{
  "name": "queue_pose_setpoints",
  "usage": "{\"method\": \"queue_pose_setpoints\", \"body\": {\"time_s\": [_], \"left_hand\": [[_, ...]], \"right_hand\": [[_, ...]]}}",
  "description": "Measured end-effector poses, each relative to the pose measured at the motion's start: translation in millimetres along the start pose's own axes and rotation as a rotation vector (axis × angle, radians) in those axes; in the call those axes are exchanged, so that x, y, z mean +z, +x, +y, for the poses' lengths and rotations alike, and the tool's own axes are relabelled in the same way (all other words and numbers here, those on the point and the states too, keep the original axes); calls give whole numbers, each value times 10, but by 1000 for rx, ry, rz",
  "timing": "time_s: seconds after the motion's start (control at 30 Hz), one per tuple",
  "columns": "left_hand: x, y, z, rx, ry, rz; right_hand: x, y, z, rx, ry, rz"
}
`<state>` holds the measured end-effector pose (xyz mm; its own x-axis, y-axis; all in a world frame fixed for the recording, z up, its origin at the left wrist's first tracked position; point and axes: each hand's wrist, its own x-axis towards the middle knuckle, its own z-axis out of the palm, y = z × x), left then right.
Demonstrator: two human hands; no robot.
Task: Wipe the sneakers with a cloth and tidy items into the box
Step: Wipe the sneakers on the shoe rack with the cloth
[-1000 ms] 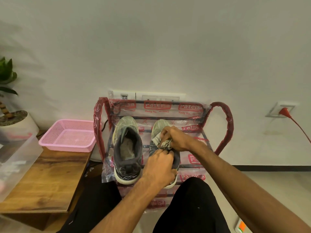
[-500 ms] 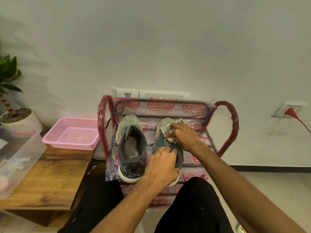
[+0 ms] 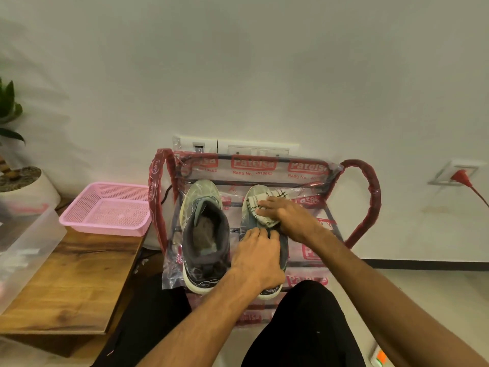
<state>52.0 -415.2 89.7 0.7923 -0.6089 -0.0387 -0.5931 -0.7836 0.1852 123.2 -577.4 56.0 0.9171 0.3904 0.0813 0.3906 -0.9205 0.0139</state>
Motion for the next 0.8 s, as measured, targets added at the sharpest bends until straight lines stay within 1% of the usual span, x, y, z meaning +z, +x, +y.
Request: {"method": "queue_pose_setpoints", "body": {"time_s": [0.07,0.13,0.2,0.27,0.3,0.4,0.43,0.53,0.6,0.73,0.8], "left_hand": [[6,8,13,-4,-3,11],[-3,29,15,-15,-6,15],[3,44,9,-32,-13,11],[22,46,2,-49,-18,9],[30,47,0,-51,-23,12],[33,60,-6,-35,-18,19],[34,61,-9,-35,-21,14],[53,62,-25,-49,-37,14],[66,57,-26,-58,-42,22],[45,65,-16,-58,-23,20],[42,68,-15,-57,-15,18]], "right_hand": [[-40,6,82,36,-142,6],[-87,60,19,74,-163,6],[-66,108,-94,17,-114,5],[-39,92,-127,-49,-131,-18],[-52,81,-99,-35,-161,-25],[-135,63,-52,99,-251,-21],[-153,84,-84,100,-242,-20],[-157,125,-208,-34,-192,-58],[-174,104,-169,-61,-235,-73],[-276,83,-33,93,-400,-70],[-303,126,-84,157,-368,-46]]}}
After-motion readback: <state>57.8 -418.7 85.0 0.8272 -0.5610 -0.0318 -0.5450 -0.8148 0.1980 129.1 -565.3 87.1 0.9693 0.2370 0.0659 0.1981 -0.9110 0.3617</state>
